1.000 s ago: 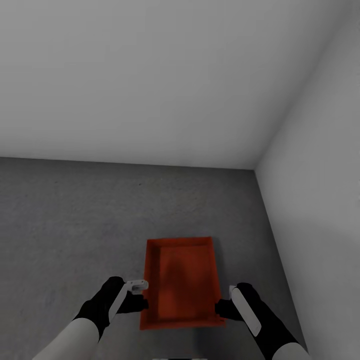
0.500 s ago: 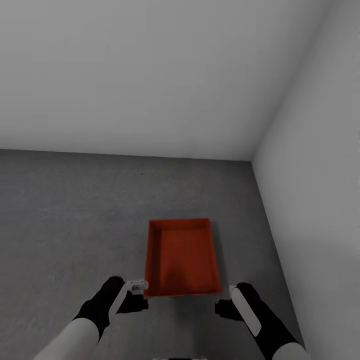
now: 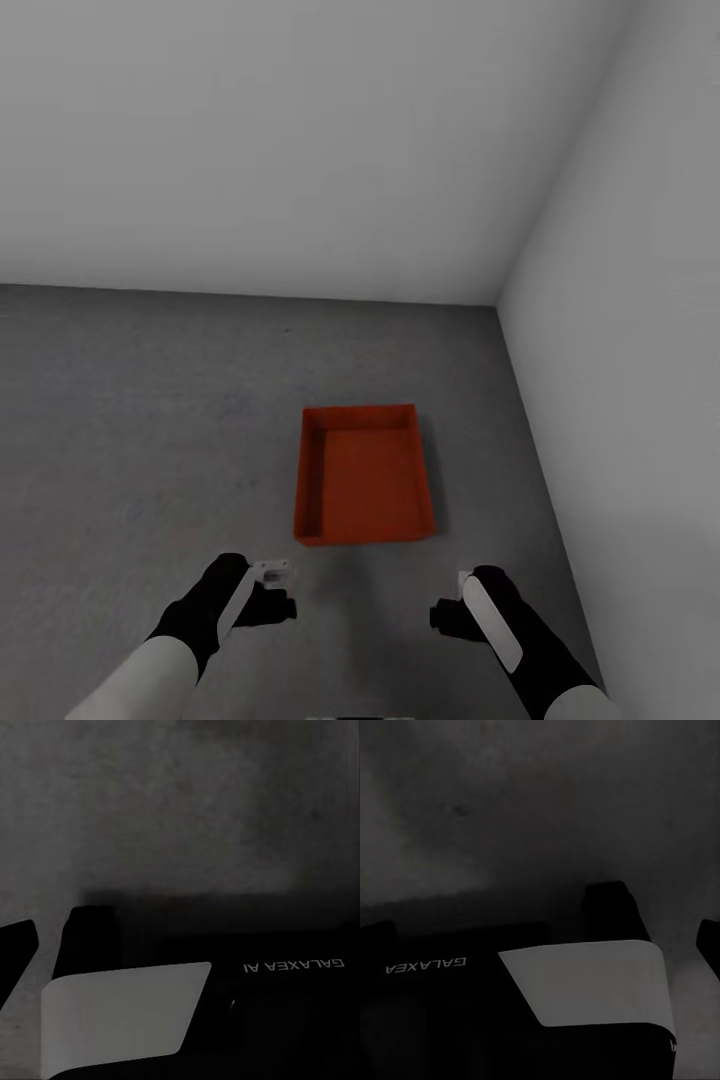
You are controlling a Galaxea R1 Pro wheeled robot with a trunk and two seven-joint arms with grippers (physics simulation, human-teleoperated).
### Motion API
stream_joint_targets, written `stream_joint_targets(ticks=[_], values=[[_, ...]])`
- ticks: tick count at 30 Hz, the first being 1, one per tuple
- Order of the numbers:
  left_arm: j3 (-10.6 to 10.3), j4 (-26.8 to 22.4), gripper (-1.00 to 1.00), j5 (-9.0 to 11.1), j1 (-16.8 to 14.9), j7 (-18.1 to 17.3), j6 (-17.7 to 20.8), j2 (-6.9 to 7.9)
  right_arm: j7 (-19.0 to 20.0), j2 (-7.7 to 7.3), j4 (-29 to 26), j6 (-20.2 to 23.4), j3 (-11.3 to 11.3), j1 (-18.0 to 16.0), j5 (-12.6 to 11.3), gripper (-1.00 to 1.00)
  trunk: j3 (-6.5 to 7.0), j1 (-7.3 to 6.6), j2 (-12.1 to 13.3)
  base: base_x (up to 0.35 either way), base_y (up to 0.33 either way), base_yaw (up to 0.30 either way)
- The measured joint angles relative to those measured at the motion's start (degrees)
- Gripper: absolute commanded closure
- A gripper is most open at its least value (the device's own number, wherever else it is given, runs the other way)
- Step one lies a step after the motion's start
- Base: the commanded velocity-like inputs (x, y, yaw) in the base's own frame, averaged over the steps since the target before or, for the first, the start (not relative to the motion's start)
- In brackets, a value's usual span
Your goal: Move the two storage containers from the living room to the garage. In the garage, place one container on the floor and stack the other container on top of it (either order is fine).
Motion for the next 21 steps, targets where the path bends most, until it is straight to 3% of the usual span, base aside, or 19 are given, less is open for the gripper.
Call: stream_joint_targets(ticks=[21], values=[[-0.03,0.0,-1.0,0.0,0.0,0.0,0.0,0.0,0.01,0.09,0.12,-0.09,0.0,0.0,-0.13,-1.0,0.0,0.0,0.0,-0.337,0.0,0.0]])
